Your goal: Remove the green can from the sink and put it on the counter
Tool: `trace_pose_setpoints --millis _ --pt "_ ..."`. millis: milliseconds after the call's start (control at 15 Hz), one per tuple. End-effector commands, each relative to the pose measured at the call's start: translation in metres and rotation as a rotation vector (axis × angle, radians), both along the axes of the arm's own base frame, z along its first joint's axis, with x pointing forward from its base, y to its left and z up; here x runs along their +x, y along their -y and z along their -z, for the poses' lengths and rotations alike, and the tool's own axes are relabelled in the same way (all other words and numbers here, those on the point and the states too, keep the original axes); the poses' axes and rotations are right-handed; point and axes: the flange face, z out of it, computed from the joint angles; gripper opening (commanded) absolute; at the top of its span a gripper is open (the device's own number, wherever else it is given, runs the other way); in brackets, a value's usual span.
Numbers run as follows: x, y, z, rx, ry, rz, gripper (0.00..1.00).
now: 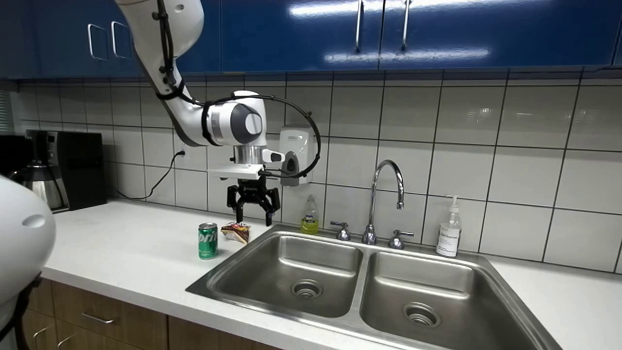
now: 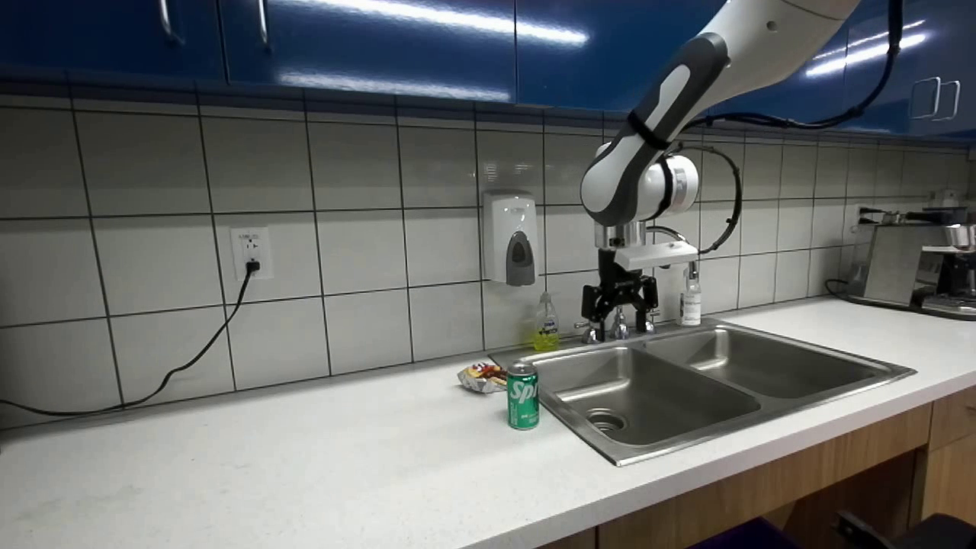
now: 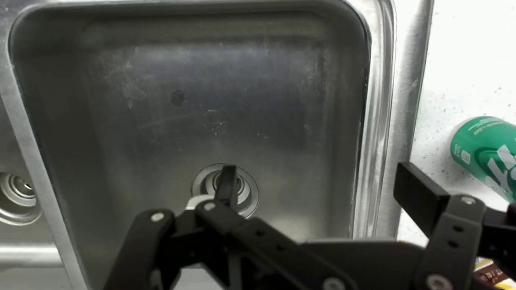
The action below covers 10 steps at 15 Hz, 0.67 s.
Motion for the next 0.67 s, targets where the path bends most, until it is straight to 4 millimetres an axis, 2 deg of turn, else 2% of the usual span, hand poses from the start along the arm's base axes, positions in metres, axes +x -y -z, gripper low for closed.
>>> trace_pose_setpoints --millis 0,600 --pt "-0.031 0.008 -0.004 -0.006 0.024 0.081 1.00" --pt "-0.085 0.016 -0.004 -0.016 0.040 0.191 1.00"
